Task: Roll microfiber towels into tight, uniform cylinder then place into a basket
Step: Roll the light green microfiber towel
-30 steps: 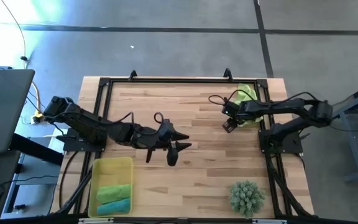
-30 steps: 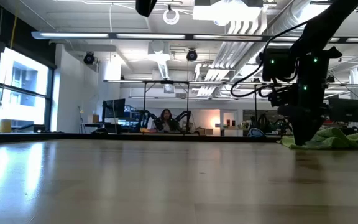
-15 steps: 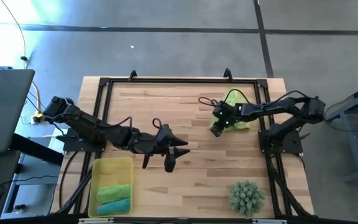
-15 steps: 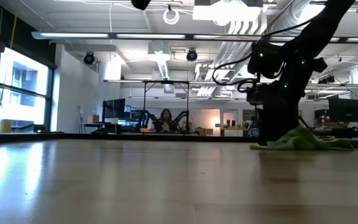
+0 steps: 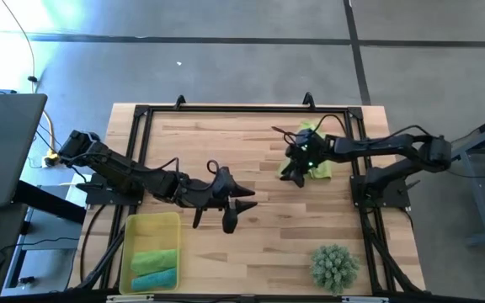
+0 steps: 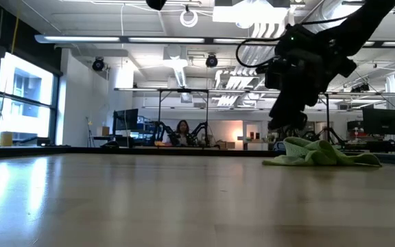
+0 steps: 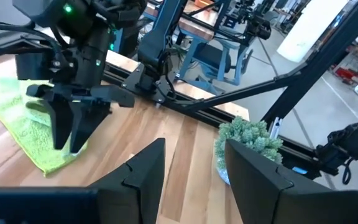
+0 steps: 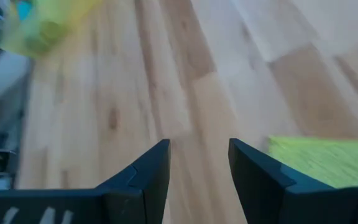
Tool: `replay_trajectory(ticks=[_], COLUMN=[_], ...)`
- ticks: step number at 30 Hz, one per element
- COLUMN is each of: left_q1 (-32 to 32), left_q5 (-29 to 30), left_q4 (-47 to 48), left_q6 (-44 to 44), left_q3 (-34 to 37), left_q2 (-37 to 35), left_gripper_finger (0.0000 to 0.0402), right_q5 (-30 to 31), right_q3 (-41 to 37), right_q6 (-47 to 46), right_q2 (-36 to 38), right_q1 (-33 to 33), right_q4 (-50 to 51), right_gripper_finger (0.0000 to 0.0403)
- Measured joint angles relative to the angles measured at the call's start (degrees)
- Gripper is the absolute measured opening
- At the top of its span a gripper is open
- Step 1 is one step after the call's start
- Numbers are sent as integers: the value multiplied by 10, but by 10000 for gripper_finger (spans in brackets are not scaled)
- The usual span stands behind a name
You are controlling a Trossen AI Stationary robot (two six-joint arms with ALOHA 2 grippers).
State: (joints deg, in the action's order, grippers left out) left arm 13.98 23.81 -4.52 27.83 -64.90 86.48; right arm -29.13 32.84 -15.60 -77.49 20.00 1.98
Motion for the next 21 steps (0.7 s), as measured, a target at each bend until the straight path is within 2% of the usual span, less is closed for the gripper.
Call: replay_trajectory(ticks=[3, 8, 10, 15, 21], left_q1=[0, -1, -3, -26, -75], left_q5=[0, 6, 27, 44, -25], left_q4=[2, 4, 9, 40, 39], left_q6=[-17, -55, -62, -72, -109], left_q3=[0, 0, 0, 0, 1], left_q2=[0, 0, 6, 36, 70], left_gripper_finger=[156, 156, 156, 156, 156], right_q5=[52, 202, 240, 277, 322], right_q3=[0, 0, 0, 0, 1], right_q6=[36, 56, 53, 52, 52], right_q2=[24, 32, 32, 32, 32], right_q1=[6, 6, 6, 6, 6], right_q4=[78, 197, 220, 229, 224], right_gripper_finger=[155, 155, 155, 155, 155])
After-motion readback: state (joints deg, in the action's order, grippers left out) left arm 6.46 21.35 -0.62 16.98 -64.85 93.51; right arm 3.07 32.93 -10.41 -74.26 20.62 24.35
